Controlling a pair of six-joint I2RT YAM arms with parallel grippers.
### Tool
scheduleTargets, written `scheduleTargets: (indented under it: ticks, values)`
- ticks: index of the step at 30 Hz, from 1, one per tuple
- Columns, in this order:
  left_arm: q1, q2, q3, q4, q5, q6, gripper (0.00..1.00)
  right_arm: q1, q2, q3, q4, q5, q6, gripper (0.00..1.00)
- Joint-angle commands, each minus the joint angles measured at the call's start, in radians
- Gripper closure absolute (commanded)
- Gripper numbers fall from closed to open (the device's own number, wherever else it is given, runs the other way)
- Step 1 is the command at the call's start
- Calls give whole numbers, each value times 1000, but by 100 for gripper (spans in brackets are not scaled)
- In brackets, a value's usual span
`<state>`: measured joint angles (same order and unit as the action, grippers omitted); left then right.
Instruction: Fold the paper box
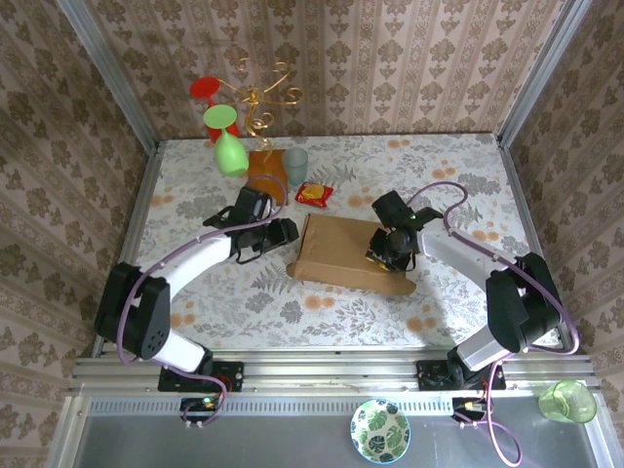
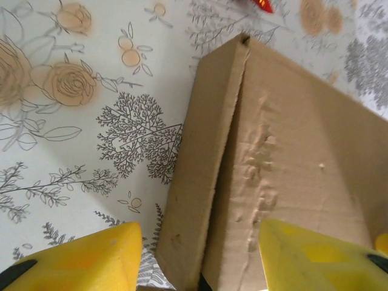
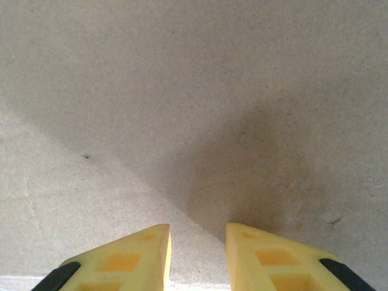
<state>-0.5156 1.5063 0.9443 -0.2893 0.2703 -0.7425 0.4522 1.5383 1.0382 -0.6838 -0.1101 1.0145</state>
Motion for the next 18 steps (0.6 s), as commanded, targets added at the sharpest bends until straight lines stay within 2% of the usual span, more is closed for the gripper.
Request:
scheduleTargets:
  ticks: [1, 10, 18]
  values:
    - [-18, 36, -22, 100, 55, 48, 46, -21, 19, 0, -6, 40, -44, 70]
    - [-36, 93, -94, 247, 88, 16, 56, -112, 70, 27, -8, -53, -186, 69]
    - [-62, 103, -110, 306, 90, -11, 55, -135, 82, 53, -22, -92, -235, 69]
